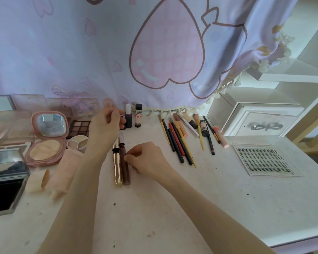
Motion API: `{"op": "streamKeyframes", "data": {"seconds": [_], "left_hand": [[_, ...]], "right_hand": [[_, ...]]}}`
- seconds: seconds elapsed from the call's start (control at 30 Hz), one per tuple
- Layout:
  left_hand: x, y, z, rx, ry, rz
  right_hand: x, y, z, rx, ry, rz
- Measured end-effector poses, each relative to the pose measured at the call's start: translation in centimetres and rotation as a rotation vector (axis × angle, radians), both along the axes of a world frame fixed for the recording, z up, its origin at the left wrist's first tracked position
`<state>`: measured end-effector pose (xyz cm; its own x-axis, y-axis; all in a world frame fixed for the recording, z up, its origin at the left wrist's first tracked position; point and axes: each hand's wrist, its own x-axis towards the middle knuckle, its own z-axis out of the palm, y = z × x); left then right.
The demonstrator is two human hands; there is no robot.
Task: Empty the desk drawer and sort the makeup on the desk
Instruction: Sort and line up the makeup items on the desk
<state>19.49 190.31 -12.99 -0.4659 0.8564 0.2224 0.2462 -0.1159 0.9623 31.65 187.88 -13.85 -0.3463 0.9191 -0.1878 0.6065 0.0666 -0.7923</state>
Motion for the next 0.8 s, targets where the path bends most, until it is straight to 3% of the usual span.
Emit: {"op": "streamKeyframes", "data": {"seconds": [0.2,0.37,0.5,0.8], "left_hand": [[0.5,0.0,-0.1,-0.041,0.073,-0.075],[1.6,-0.3,-0.3,-0.072,0.172,-0.165],[3.5,-0.6,-0.6,-0.1,0.443,-0.269],[7.4,-1.4,-3.8,-0.407,1.008,-0.538]], "right_hand": [[0.9,-0.1,0.2,0.052,-0.068,0.121],[3.0,-0.2,0.2,0.126,0.012,0.109],[6.9,0.3,0.5,0.217,0.036,-0.007],[15.2,4.0,-0.4,0.394,-0.174,-0.508]]}}
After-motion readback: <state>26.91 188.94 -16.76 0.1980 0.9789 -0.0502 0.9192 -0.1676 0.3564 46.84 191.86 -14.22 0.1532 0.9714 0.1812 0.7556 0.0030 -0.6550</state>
